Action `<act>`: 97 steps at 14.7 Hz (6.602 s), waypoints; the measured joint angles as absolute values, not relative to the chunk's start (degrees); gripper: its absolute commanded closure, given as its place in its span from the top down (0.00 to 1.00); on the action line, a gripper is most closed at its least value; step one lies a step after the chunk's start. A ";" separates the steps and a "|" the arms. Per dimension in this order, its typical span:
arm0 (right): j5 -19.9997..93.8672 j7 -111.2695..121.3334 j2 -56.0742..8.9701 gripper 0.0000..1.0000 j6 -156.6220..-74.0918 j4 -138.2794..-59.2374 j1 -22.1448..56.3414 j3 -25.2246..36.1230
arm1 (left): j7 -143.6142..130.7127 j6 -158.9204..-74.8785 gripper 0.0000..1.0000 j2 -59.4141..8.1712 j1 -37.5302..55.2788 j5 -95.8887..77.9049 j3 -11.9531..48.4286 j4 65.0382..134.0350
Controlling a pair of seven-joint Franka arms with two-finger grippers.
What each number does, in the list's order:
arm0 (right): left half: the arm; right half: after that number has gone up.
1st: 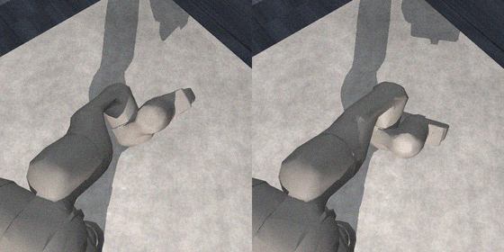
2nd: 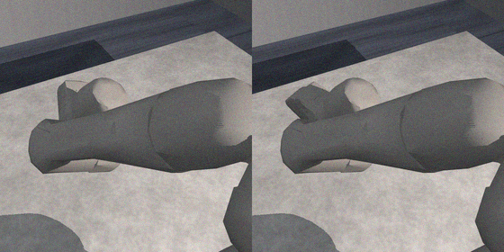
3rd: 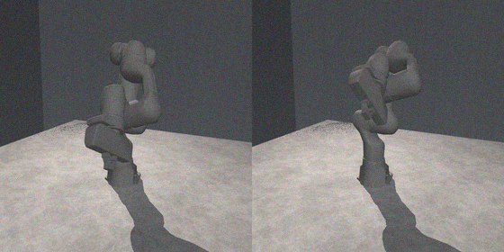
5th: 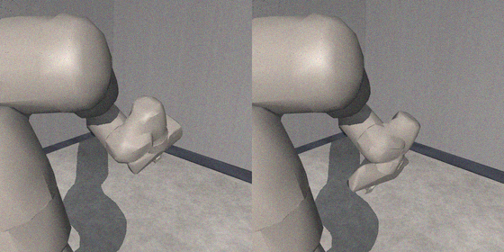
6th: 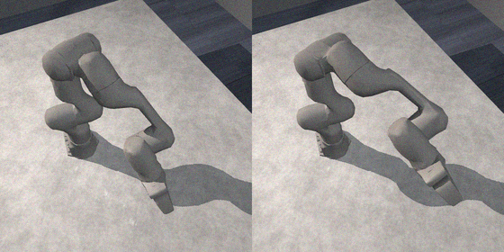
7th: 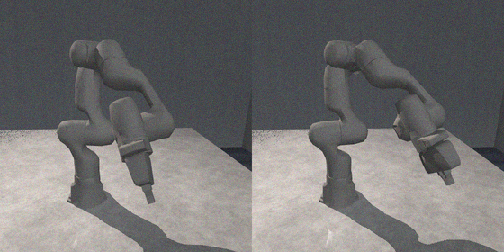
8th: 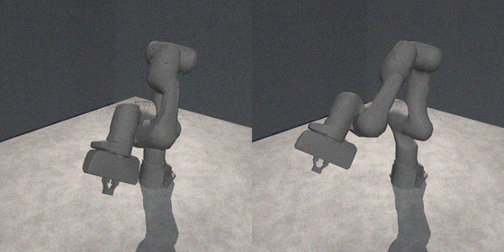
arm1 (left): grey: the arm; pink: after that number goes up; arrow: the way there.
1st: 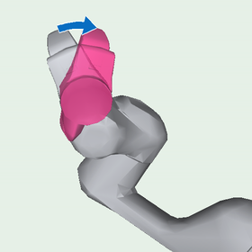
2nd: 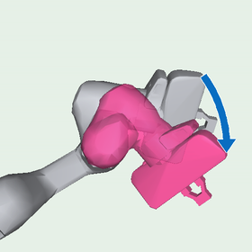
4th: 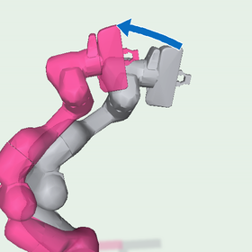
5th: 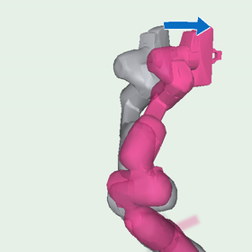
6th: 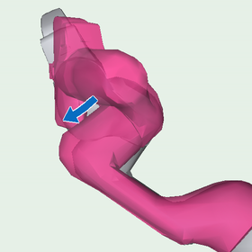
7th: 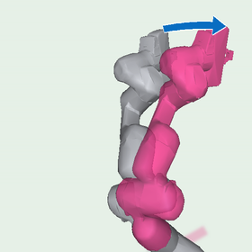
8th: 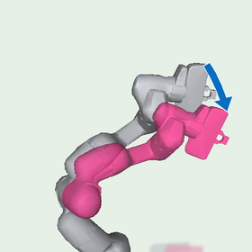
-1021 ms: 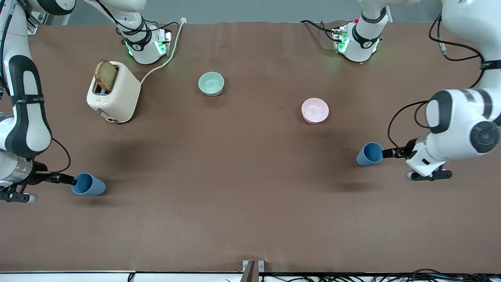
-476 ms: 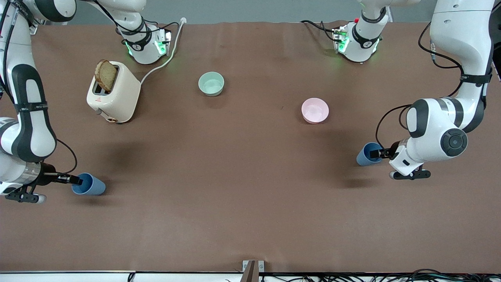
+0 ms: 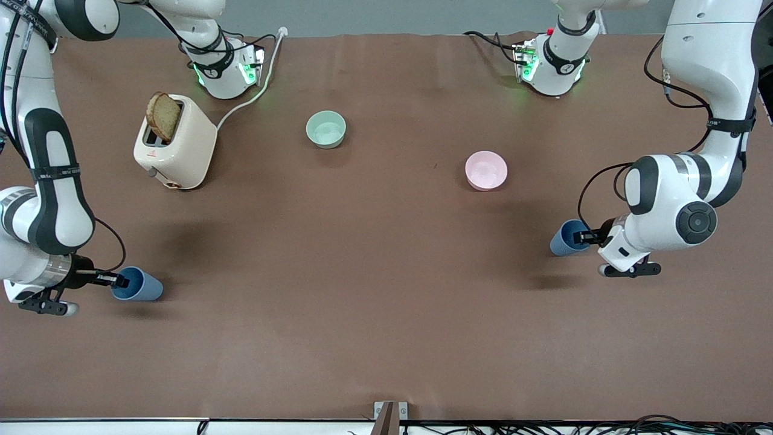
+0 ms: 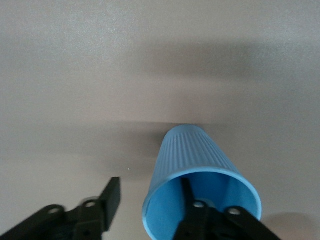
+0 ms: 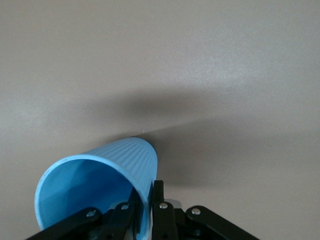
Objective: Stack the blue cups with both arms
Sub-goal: 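Close both grippers on the rims of the blue cups, then carry the blue cup with the left gripper to the table middle, then release the cup upright and raise the left gripper away, then carry the right gripper's blue cup over the standing cup and insert it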
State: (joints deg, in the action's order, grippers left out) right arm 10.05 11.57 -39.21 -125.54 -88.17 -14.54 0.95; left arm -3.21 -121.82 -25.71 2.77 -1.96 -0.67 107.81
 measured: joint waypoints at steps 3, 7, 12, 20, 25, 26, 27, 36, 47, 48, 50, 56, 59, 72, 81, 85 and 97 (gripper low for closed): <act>10.06 11.59 -39.13 0.04 -125.49 -87.12 -14.55 0.95 | -3.21 -121.82 0.01 -25.71 2.69 -1.96 -0.68 107.76; 10.01 11.65 -34.74 0.04 -119.99 -84.86 -14.29 0.83 | -2.85 -120.74 0.01 -25.09 2.81 -2.05 -0.51 106.34; 5.21 11.72 -21.08 0.04 -108.62 -84.62 -12.59 0.59 | -2.72 -110.78 0.00 -24.86 3.04 -2.07 5.09 94.07; 3.90 6.30 -3.67 0.04 -95.10 -90.23 -8.96 0.33 | -3.53 -108.99 0.00 -31.55 14.83 -2.14 12.80 83.19; 3.16 0.25 4.13 0.04 -94.26 -97.09 -5.69 -0.03 | -6.18 -112.68 0.00 -38.68 26.07 -2.15 13.32 78.27; 3.13 -1.05 4.20 0.04 -93.98 -97.29 -5.11 -0.07 | -6.19 -114.07 0.00 -39.66 27.31 -2.15 13.29 77.63; 3.11 -2.29 4.17 0.03 -93.45 -97.27 -4.62 -0.09 | -6.19 -115.05 0.00 -40.44 28.29 -2.15 13.28 77.18; 3.03 -3.86 2.53 0.03 -92.22 -92.09 -4.23 0.33 | -6.06 -118.82 0.02 -45.11 34.63 -1.82 12.62 76.56; 2.99 -2.69 1.94 0.04 -91.93 -92.01 -4.30 0.56 | -6.06 -119.82 1.00 -44.02 35.49 -1.17 12.55 74.17; 2.98 -2.68 1.94 0.04 -91.91 -92.02 -4.30 0.56 | -6.10 -118.89 1.00 -42.71 35.21 -1.17 12.41 73.94; 2.98 -2.67 1.93 0.04 -91.89 -92.01 -4.30 0.56 | -6.13 -117.34 1.00 -39.61 33.53 -1.10 12.04 73.67; 3.02 -2.64 1.93 0.04 -91.88 -91.99 -4.14 0.40 | -5.07 -111.01 1.00 -33.77 14.95 -0.72 11.48 73.74; 3.13 -2.65 1.72 0.04 -92.61 -91.98 -3.11 0.24 | -4.58 -110.08 1.00 -33.82 6.02 -0.72 11.46 74.25; 9.98 -24.33 -9.20 0.03 -108.96 -94.37 18.80 -0.32 | -4.85 -101.59 1.00 -19.60 -1.30 5.43 6.48 73.60; 9.68 -36.16 -17.79 0.03 -118.67 -96.47 32.59 -0.21 | -4.85 -93.16 1.00 -10.78 4.62 0.83 -3.72 75.48; 9.68 -39.03 -18.60 0.03 -125.04 -101.46 37.51 -0.18 | -4.89 -91.90 1.00 -9.10 4.77 0.44 -3.66 77.39; 9.68 -40.68 -20.51 0.11 -128.66 -104.15 39.95 0.20 | -4.89 -97.41 1.00 -3.64 5.36 0.42 -3.17 87.55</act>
